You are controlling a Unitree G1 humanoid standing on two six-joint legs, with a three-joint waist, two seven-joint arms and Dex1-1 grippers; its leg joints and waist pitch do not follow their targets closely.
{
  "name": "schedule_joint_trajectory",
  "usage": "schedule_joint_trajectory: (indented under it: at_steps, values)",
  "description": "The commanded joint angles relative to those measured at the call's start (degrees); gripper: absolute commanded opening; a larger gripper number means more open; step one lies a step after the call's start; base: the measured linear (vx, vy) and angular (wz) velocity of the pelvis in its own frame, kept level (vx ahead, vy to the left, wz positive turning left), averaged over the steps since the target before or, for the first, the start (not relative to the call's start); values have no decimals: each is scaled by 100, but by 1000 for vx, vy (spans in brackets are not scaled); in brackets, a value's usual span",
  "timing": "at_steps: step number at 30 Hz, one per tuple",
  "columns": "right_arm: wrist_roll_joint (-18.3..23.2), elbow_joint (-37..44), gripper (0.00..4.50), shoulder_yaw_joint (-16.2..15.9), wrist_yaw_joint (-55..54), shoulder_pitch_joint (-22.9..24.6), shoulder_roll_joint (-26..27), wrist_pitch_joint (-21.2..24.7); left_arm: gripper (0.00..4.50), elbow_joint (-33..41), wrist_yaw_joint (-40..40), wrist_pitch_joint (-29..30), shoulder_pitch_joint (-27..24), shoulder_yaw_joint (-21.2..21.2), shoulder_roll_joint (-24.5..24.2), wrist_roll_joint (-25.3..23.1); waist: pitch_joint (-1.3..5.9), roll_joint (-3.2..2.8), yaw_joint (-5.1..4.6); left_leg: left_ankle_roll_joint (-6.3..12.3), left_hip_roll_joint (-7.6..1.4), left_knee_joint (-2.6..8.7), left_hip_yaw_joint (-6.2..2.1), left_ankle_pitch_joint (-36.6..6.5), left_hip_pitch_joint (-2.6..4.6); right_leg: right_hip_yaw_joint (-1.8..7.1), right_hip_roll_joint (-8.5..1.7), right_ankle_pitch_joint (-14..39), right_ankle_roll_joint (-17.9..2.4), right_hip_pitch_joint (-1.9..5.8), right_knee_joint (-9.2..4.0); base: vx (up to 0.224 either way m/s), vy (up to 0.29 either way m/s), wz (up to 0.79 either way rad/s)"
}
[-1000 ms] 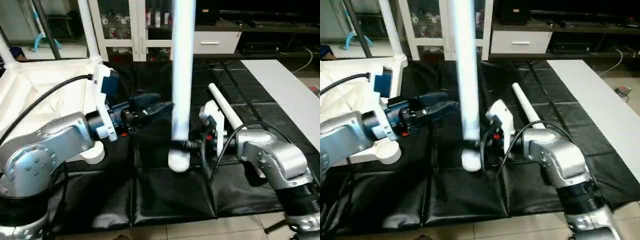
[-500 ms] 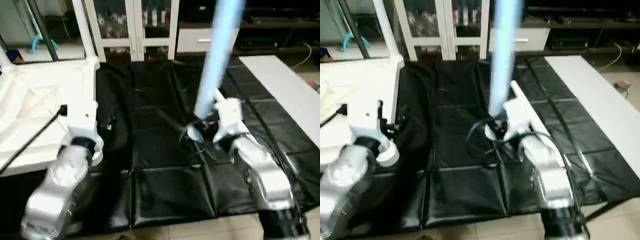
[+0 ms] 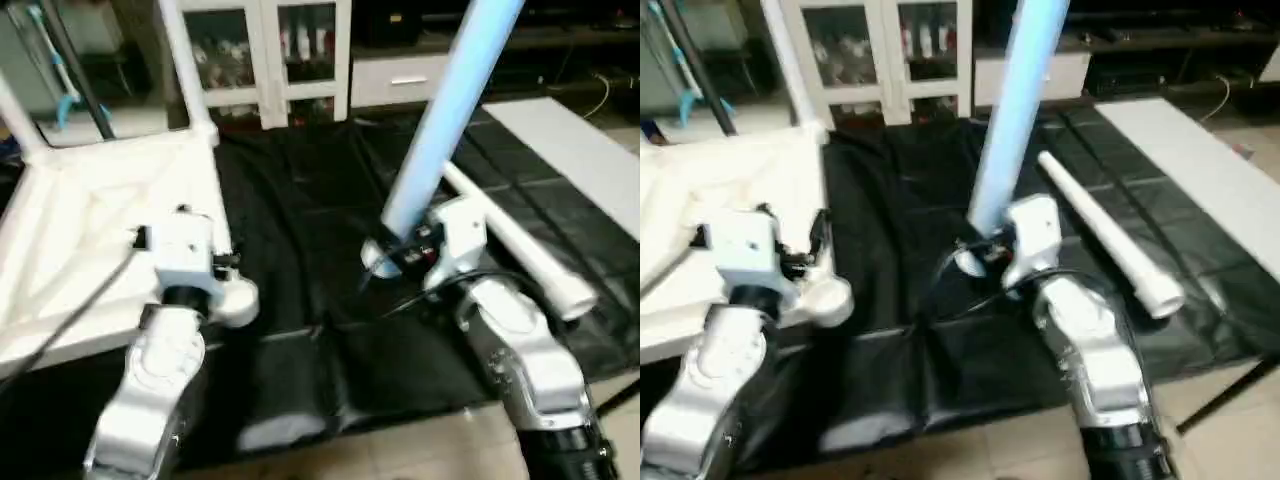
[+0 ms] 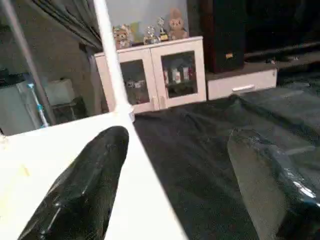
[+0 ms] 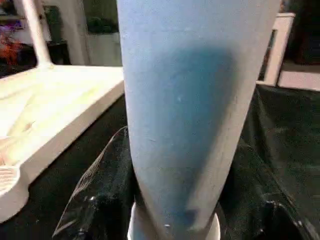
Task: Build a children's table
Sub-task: Move to table
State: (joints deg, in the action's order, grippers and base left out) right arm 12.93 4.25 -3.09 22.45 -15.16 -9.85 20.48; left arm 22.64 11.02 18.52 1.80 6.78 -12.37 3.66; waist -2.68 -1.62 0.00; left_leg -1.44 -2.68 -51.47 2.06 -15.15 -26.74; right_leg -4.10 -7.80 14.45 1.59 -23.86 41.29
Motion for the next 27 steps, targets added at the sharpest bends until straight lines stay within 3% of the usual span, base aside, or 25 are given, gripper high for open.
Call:
schedule_joint_trajectory:
  at_steps: [1, 2, 3, 4, 5, 6, 7, 9, 10, 11, 13, 14, 15, 16, 17, 18, 19, 20, 21, 22, 23, 24, 25, 26, 27]
  values:
    - [1, 77, 188, -133, 118, -106, 24, -75, 359, -32, 155, -206, 2, -45, -31, -184, 149, 184, -23, -755, -404, 732, 18, -741, 328, -22, -607, 3281, -730, 254, -1255, -121, 253, -40]
    - [-49, 57, 188, -166, 137, -114, -3, -111, 359, -46, 152, -246, -34, -45, -9, -177, 202, -127, -90, -150, -480, 1304, 27, -959, 355, -688, -543, 3484, -974, 585, -1248, -74, 318, 8]
    - [-86, 48, 188, -188, 143, -115, -22, -138, 359, -53, 144, -266, -59, -45, 10, -165, 175, -334, -236, 172, -515, 1852, -233, -1752, 265, -810, 29, 2877, -717, 608, -824, -74, 318, 8]
    - [-86, 30, 188, -202, 171, -115, -37, -169, 359, -71, 191, -261, -74, -21, 7, -268, 119, -470, -513, 180, -621, 2343, -612, -2727, 296, -696, 545, 1326, -674, 586, -79, -108, 321, 51]
    - [-83, 12, 188, -216, 198, -119, -50, -188, 359, -82, 235, -255, -84, 1, 9, -354, 137, -472, -522, -208, -681, 2337, -812, -2901, 428, -510, 565, 757, -657, 539, -121, -103, 249, 57]
    - [-101, -18, 188, -238, 228, -131, -65, -200, 359, -88, 258, -259, -93, 11, 51, -419, 115, -581, -488, -913, -772, 2365, -1189, -2805, 621, -235, 516, 332, -598, 457, -217, -103, 249, 57]
    - [-108, -43, 188, -245, 253, -142, -68, -206, 359, -92, 265, -262, -87, 8, 99, -450, 123, -470, -547, -1218, -761, 2474, -1574, -2398, 694, -58, 535, 540, -589, 519, -234, -39, 206, 43]
    - [-111, -130, 188, -263, 300, -186, -74, -241, 359, -111, 298, -262, -52, -4, 222, -527, 165, -388, -483, -1151, -824, 2585, -1895, -2337, 858, 120, 573, 1016, -664, 485, -181, -72, 150, 41]
    - [-111, -149, 188, -267, 306, -195, -76, -250, 359, -117, 307, -262, -45, -5, 240, -540, 319, -281, -495, -833, -719, 2659, -2162, -1716, 1029, 298, 678, 1325, -828, 446, -85, -90, 94, 56]
    - [-113, -192, 188, -262, 310, -211, -72, -275, 359, -123, 313, -258, -39, 3, 244, -563, 331, -265, -471, -881, -617, 2716, -2195, -1695, 998, 361, 717, 1327, -860, 445, -60, -106, 40, 55]
    - [-146, -329, 188, -201, 251, -237, -24, -414, 359, -156, 336, -320, -51, 5, 251, -626, 357, -134, -439, -1133, -165, 2962, -2158, -2309, 737, 509, 735, 1443, -1153, 619, -184, -117, 14, 52]
    - [-254, -455, 188, -77, -2, -249, 25, -607, 359, -206, 363, -362, -79, -79, 312, -557, 398, -24, -375, -938, 185, 2865, -1929, -2639, 507, 679, 540, 1705, -1572, 715, -474, -150, -103, 45]
    - [-329, -558, 188, 75, -280, -258, 88, -761, 359, -257, 368, -385, -108, -180, 382, -432, 434, 136, -233, -621, 185, 1845, -1077, -2265, 330, 1002, -128, 1820, -2535, 801, -1346, -150, -103, 45]
    - [-387, -671, 188, 363, -770, -267, 176, -887, 359, -344, 400, -466, -151, -299, 401, -397, 266, 157, -94, 59, 121, 762, -128, -1003, 122, 1109, -348, 1385, -2862, 838, -1456, -132, -139, 24]
    - [-415, -739, 188, 567, -1094, -262, 216, -954, 359, -410, 394, -538, -183, -382, 409, -390, 147, 184, -130, 61, 16, 717, -31, -512, 21, 1011, -331, 1283, -2318, 763, -1408, -129, -119, -13]
    - [-480, -810, 188, 796, -1450, -227, 221, -1071, 359, -524, 352, -686, -238, -491, 409, -386, 107, 186, 5, -77, -80, 755, 102, -208, 74, 986, -204, 1507, -1400, 673, -1406, -129, -119, -13]
    - [-529, -830, 188, 843, -1528, -190, 193, -1142, 359, -622, 369, -770, -281, -562, 391, -416, 164, 144, 54, 7, -165, 880, 96, -293, 116, 1079, -177, 1574, -1105, 732, -1338, -67, -93, -10]
    - [-560, -838, 188, 865, -1562, -164, 171, -1185, 359, -685, 386, -821, -309, -606, 380, -443, 347, 69, 160, 289, -418, 1481, 77, -29, 199, 971, 217, 466, -538, 961, -1068, 0, 0, 0]
    - [-617, -855, 188, 847, -1578, -139, 144, -1248, 359, -741, 395, -883, -346, -640, 379, -472, 384, -24, 169, 323, -580, 1654, 28, 167, 332, 828, 309, -27, -400, 910, -1001, 0, 0, 0]
    - [-635, -859, 188, 840, -1586, -136, 137, -1264, 359, -744, 395, -888, -352, -646, 383, -474, 425, -134, 77, 608, -1186, 1933, -253, 660, 632, 616, 324, -780, -286, 658, -686, 0, 0, 0]
    - [-716, -870, 188, 820, -1617, -87, 101, -1382, 359, -732, 330, -963, -441, -691, 415, -438, 514, -198, -42, 973, -1444, 1929, -382, 1249, 764, 562, 173, -1091, -346, 536, -527, 0, 0, 0]
    - [-698, -862, 188, 833, -1601, -65, 105, -1403, 359, -710, 280, -997, -479, -702, 424, -403, 456, -240, -137, 1448, -1541, 1918, -513, 1896, 768, 607, -82, -985, -537, 411, -462, 0, 0, 0]
    - [-693, -862, 188, 830, -1578, -59, 104, -1416, 359, -692, 264, -1008, -492, -692, 424, -412, 439, -222, -110, 1485, -1419, 1855, -419, 1802, 687, 647, -164, -982, -630, 462, -538, 0, 0, 0]
    - [-689, -861, 188, 828, -1553, -53, 102, -1429, 359, -674, 247, -1019, -505, -682, 424, -421, 347, -150, -28, 1169, -1055, 1822, -95, 822, 437, 669, -244, -828, -853, 638, -781, -95, 19, 0]
    - [-520, -817, 188, 761, -1225, -26, 75, -1328, 359, -594, 129, -970, -536, -579, 403, -420, 250, -76, 59, 670, -891, 1823, 104, -236, 453, 659, -234, 319, -946, 669, -998, -95, 19, 0]
